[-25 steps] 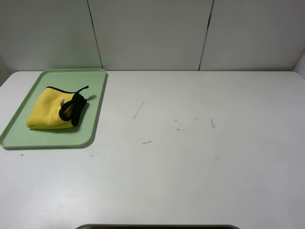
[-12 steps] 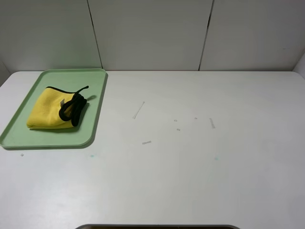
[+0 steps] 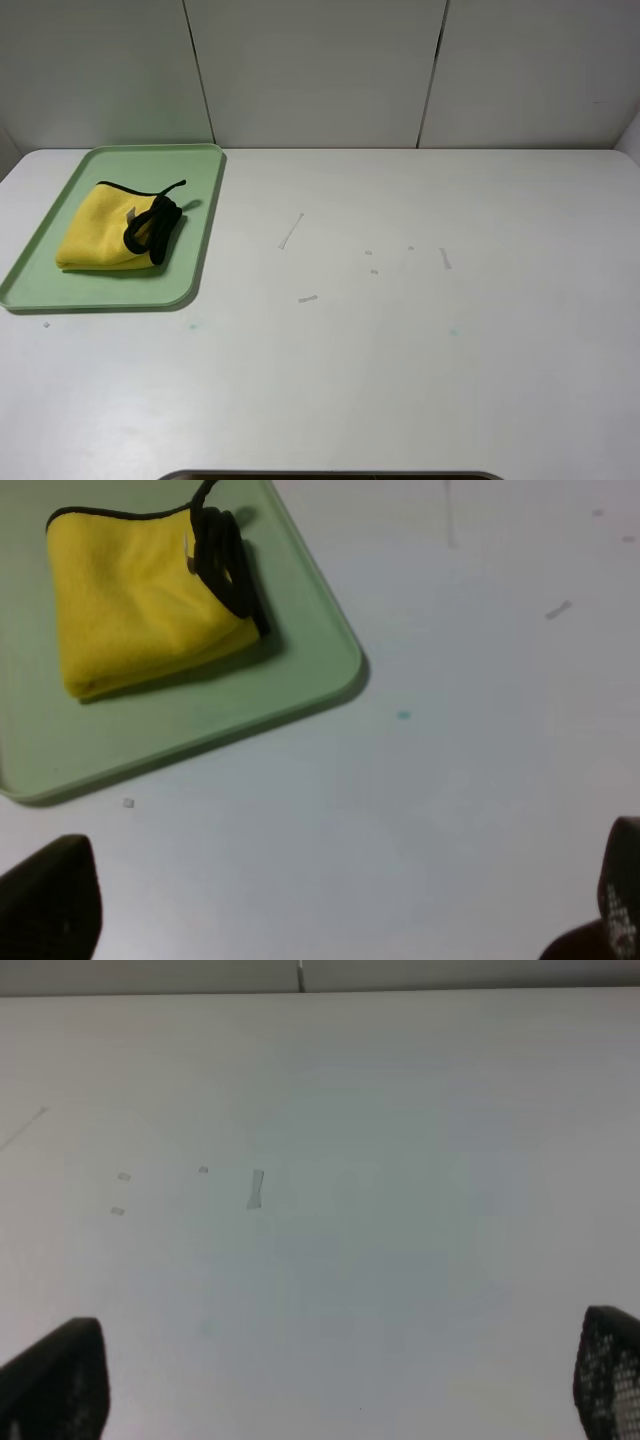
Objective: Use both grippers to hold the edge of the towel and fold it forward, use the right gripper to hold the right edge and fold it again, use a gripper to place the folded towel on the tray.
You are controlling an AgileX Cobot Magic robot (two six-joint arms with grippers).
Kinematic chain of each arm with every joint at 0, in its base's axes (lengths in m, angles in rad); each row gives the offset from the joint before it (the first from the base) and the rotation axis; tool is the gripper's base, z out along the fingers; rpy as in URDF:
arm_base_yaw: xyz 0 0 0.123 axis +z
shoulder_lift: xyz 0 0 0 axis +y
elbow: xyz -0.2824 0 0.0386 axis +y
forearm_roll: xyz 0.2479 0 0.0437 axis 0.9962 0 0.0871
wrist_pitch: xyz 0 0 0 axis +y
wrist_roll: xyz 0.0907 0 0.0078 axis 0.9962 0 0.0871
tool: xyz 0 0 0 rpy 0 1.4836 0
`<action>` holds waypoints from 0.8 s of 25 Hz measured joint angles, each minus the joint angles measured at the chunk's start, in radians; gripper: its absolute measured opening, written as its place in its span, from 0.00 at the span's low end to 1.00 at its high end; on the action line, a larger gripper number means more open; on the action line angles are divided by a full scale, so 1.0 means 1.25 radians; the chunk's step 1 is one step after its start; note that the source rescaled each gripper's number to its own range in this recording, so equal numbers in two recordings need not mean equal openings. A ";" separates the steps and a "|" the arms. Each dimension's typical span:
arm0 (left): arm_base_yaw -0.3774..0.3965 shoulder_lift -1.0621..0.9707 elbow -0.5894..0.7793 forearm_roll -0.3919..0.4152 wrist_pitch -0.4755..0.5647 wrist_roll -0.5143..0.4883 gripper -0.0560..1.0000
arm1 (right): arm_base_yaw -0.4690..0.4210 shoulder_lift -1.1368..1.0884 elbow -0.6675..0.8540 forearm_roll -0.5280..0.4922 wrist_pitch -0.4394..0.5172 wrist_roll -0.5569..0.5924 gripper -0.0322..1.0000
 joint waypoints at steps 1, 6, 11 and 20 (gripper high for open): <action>-0.003 0.000 0.000 0.001 -0.002 0.000 1.00 | 0.000 0.000 0.000 0.000 0.000 0.000 1.00; -0.006 0.000 0.000 0.003 -0.002 0.000 1.00 | 0.000 0.000 0.000 0.000 0.000 0.000 1.00; -0.006 0.000 0.000 0.003 -0.002 0.000 1.00 | 0.000 0.000 0.000 0.000 0.000 0.000 1.00; -0.006 0.000 0.000 0.003 -0.002 0.000 1.00 | 0.000 0.000 0.000 0.000 0.000 0.000 1.00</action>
